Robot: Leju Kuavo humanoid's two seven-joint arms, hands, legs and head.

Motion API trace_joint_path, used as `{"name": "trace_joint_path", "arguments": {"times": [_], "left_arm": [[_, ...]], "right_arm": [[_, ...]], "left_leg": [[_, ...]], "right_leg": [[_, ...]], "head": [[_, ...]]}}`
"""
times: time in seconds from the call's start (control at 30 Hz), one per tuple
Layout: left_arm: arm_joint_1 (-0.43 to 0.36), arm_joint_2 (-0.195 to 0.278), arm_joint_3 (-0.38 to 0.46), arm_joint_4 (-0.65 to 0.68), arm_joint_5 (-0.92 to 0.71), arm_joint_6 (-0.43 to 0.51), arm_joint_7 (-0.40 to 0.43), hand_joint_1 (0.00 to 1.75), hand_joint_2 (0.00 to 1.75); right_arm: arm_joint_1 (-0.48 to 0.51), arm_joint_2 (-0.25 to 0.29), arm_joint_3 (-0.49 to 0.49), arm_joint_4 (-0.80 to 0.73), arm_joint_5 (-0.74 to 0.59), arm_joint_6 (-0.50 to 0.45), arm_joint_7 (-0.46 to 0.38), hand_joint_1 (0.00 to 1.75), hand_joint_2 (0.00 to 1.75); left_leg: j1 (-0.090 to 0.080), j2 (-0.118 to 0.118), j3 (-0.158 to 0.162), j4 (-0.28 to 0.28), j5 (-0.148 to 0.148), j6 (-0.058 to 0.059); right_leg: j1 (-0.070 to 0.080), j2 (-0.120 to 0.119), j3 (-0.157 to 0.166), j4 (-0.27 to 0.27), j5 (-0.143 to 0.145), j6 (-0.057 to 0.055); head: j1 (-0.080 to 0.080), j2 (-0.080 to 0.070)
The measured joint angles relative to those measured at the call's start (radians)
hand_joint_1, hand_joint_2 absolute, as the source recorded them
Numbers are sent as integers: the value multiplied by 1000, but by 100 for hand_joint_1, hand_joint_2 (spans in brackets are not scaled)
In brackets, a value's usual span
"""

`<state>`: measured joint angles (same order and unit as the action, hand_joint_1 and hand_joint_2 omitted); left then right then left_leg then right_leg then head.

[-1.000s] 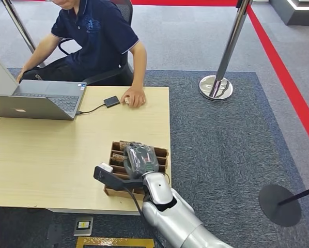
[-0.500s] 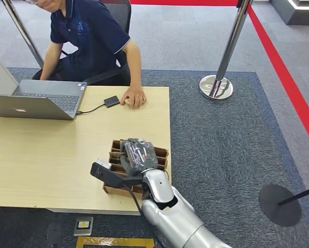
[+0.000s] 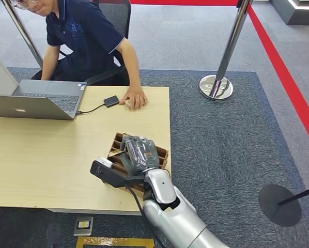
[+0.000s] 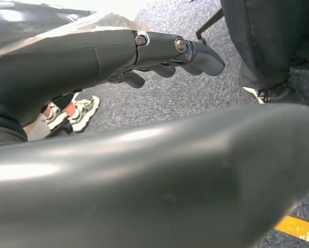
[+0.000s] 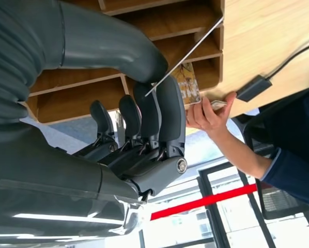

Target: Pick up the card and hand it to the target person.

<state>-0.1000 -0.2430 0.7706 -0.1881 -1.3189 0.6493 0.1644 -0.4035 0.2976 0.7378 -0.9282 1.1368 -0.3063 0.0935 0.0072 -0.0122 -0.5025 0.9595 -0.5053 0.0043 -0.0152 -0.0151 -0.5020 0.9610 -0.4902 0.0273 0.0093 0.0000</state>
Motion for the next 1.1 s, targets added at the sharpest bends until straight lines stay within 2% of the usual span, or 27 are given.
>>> {"name": "trace_joint_path", "arguments": {"times": [0.23,0.57,1.0,1.1], "left_arm": [[23,0,0,0,5,22,-65,0,0],[32,0,0,0,-3,23,-70,0,0],[32,0,-7,0,-25,23,-81,0,0],[28,0,-10,0,-32,17,-62,0,0]], "right_arm": [[32,-15,0,-55,-5,12,8,131,175],[45,-24,-7,-101,1,8,29,137,175],[-123,4,-82,-46,39,1,52,137,175],[-156,13,-93,-23,39,-4,51,137,175]], "left_leg": [[0,0,0,0,0,0],[0,0,0,0,0,0],[0,0,0,0,0,0],[0,0,0,0,0,0]], "right_leg": [[0,0,0,0,0,0],[0,0,0,0,0,0],[0,0,0,1,0,0],[0,0,0,1,0,0]], "head": [[0,0],[0,0],[0,0],[0,0]]}}
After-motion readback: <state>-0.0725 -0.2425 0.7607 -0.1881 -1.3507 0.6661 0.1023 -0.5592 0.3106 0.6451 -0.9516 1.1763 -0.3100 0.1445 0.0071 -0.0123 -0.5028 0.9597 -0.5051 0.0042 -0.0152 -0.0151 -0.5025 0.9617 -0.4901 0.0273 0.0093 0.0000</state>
